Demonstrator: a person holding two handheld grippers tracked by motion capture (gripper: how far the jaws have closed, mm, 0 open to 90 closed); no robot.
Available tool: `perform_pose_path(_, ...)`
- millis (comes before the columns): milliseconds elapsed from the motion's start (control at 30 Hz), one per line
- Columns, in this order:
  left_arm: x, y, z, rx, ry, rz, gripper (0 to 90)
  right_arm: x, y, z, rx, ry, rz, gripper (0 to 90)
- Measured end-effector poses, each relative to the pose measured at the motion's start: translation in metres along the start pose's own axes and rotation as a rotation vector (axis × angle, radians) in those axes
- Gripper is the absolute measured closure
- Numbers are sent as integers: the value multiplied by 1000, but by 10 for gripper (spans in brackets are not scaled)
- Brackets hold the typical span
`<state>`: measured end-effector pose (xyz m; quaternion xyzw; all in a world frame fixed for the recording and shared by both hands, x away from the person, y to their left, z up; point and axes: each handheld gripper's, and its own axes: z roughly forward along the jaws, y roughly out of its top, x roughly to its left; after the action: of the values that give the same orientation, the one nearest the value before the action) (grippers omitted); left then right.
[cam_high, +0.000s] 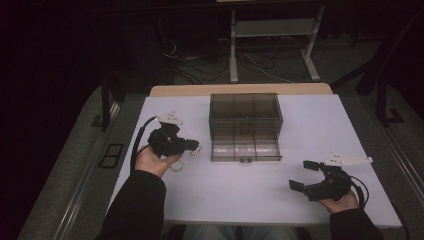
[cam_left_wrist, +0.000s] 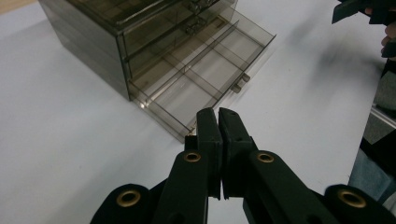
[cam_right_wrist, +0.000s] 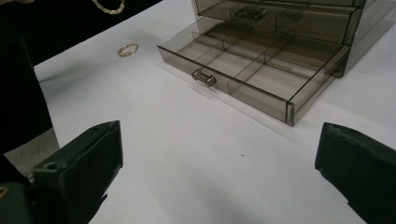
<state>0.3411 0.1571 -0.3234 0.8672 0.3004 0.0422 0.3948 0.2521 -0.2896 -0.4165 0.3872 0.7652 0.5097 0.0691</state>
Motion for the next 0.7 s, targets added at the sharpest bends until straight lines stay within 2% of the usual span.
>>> perform_pose_path(233, -5, 23, 3, 13, 13, 53, 881, 0, 0, 0, 0, -1, 1, 2)
perform_pose_path(600, -8, 41, 16, 33, 19, 94, 881, 0, 0, 0, 4, -3, 0, 2)
perform_pose_path(700, -9, 45, 21, 27, 34, 105, 881, 0, 0, 0, 7, -2, 1, 3)
